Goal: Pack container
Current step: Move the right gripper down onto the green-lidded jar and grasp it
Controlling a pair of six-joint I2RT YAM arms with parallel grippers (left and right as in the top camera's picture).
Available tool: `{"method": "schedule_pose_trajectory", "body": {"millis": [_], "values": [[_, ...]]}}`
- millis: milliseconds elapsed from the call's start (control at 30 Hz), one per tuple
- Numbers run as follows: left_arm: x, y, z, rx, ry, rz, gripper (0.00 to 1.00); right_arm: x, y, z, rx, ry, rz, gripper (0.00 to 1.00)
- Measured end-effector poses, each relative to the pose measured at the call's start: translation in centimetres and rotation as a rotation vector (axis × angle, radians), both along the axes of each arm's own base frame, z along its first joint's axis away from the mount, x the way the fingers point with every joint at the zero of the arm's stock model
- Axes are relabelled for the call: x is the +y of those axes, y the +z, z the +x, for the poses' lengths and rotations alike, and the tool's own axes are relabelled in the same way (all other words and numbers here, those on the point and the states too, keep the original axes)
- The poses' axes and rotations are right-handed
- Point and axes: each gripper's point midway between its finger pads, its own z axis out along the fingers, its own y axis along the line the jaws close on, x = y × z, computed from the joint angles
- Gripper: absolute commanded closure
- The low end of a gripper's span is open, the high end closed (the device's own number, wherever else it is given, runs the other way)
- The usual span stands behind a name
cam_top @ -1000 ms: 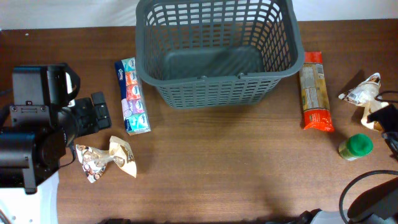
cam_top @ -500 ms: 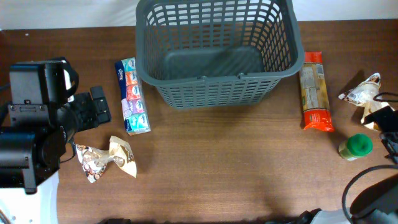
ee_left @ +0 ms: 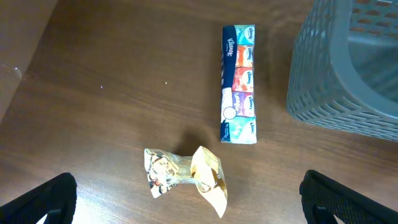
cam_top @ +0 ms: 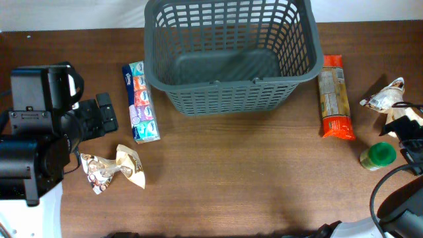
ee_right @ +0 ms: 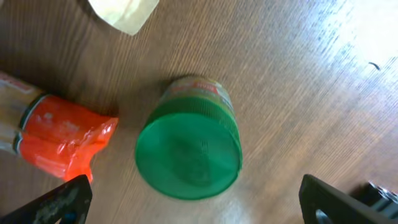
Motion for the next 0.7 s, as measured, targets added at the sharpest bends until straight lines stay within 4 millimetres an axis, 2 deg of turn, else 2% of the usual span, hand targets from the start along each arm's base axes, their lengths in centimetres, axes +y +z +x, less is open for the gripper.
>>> {"method": "schedule_pose_trajectory", "body": {"millis": [267,700], "values": [[0.0,0.0,0.0,0.001,0.0,0.0,0.01,1.8,-4.5,-1.6,0.045,0.004,0.037,0.01],[0.0,0.0,0.0,0.0,0.0,0.0,0.01,1.3,-4.7,-1.3,0.065,0.025,-0.02,0.01]]}}
